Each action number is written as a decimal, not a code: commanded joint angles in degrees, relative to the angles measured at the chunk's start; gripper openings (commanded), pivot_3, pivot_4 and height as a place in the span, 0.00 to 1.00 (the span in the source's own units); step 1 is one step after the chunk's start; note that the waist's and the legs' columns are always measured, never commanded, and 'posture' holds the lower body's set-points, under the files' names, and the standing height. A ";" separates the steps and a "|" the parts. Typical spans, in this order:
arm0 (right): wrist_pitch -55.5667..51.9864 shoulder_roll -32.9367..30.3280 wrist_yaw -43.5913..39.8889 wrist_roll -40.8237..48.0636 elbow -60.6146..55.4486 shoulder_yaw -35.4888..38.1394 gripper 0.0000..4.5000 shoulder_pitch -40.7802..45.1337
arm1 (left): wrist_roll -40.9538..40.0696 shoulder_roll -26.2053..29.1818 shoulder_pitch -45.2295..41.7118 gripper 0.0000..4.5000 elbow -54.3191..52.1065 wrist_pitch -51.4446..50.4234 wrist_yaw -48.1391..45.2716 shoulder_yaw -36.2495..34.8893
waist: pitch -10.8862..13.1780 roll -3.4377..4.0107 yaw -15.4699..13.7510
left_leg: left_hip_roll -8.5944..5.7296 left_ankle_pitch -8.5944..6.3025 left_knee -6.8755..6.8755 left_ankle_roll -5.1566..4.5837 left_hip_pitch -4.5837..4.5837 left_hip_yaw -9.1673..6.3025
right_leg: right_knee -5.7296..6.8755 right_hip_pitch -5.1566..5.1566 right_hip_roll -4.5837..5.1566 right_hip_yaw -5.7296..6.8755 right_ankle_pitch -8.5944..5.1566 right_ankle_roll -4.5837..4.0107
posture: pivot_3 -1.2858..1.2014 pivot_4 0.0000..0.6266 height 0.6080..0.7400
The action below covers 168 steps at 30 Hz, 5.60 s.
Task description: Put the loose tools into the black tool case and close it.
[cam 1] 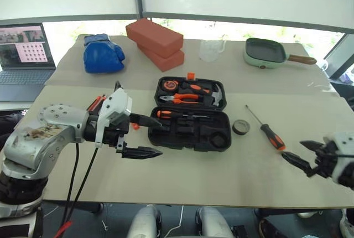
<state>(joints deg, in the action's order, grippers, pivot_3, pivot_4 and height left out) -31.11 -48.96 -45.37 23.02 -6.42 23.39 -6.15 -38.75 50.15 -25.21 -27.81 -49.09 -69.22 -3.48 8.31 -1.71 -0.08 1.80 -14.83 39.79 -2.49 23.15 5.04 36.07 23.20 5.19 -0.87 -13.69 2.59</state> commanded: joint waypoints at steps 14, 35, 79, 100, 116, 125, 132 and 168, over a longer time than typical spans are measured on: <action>4.48 4.13 2.94 -5.18 13.72 -6.54 0.31 10.67 | -1.69 1.82 -0.21 1.00 0.41 2.77 5.73 -2.23 | 0.00 0.00 -0.25 | 0.01 0.00 0.01 -0.01 0.00 0.01 | -0.01 -0.03 0.00 0.00 0.01 0.03 | 0.52 0.24 0.99; 28.26 7.82 -25.82 -16.48 22.38 -37.49 0.24 45.64 | -3.23 5.32 12.26 1.00 -2.93 3.43 9.50 -9.62 | 0.33 0.21 0.13 | 0.03 -0.02 -0.03 0.00 0.15 0.04 | -0.01 0.17 0.07 0.11 0.02 0.01 | 0.52 0.24 0.99; 23.16 19.66 -20.39 -17.25 28.29 -35.69 0.01 48.34 | -2.07 4.34 8.07 1.00 -0.92 6.17 12.66 -6.11 | 0.40 0.25 0.80 | 0.07 0.01 -0.12 0.09 0.26 0.07 | 0.11 0.43 0.03 0.11 0.04 -0.07 | 0.52 0.24 0.99; 28.52 20.16 -18.31 -27.64 31.42 -42.94 0.01 48.99 | 1.41 3.49 6.43 1.00 1.12 8.95 12.27 -3.18 | 0.39 0.24 0.87 | 0.09 0.02 -0.12 0.11 0.02 0.06 | 0.11 0.19 0.02 0.12 0.04 -0.08 | 0.52 0.24 0.99; 7.83 17.34 -25.59 -4.64 10.55 -28.69 0.07 50.98 | 2.21 2.06 15.23 1.00 0.51 6.33 19.68 -10.64 | 0.47 0.32 0.81 | 0.14 0.03 -0.11 0.12 0.72 0.09 | 0.68 1.00 0.06 0.07 0.07 -0.10 | 0.52 0.24 0.99; -7.67 8.51 -27.50 13.37 -10.21 -20.29 0.70 42.00 | 5.30 -8.83 49.31 1.00 -6.83 0.45 29.79 -37.84 | 0.53 0.23 1.35 | 0.18 -0.09 -0.27 0.11 0.62 0.18 | 0.49 1.01 0.26 0.10 0.03 -0.16 | 0.52 0.24 0.99; -8.03 6.64 -24.05 14.80 -15.07 -19.78 1.00 38.52 | -0.64 -7.78 45.80 1.00 -10.36 -7.33 34.80 -38.05 | 0.55 0.17 -1.08 | 0.14 -0.05 -0.33 0.47 0.40 0.01 | 0.03 0.98 0.45 0.41 -0.08 -0.73 | 0.52 0.24 0.99; -7.35 7.37 -3.04 18.15 -34.88 -13.46 1.00 21.28 | -18.48 -31.19 -30.72 0.84 55.12 -43.41 108.93 -17.59 | 0.62 -0.31 -0.97 | -0.22 0.59 -0.43 0.70 0.60 -0.12 | 0.11 0.88 0.22 0.26 0.42 -0.18 | 0.52 0.24 0.99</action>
<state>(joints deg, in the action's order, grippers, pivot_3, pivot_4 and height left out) -38.96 -40.79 -48.69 39.18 -38.95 7.82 14.45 -59.55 20.50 -56.25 24.31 -92.22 40.96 -20.58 8.93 -2.01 -1.04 1.58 -14.23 39.36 -1.77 23.74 4.92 36.18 24.07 5.41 -0.61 -13.27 2.41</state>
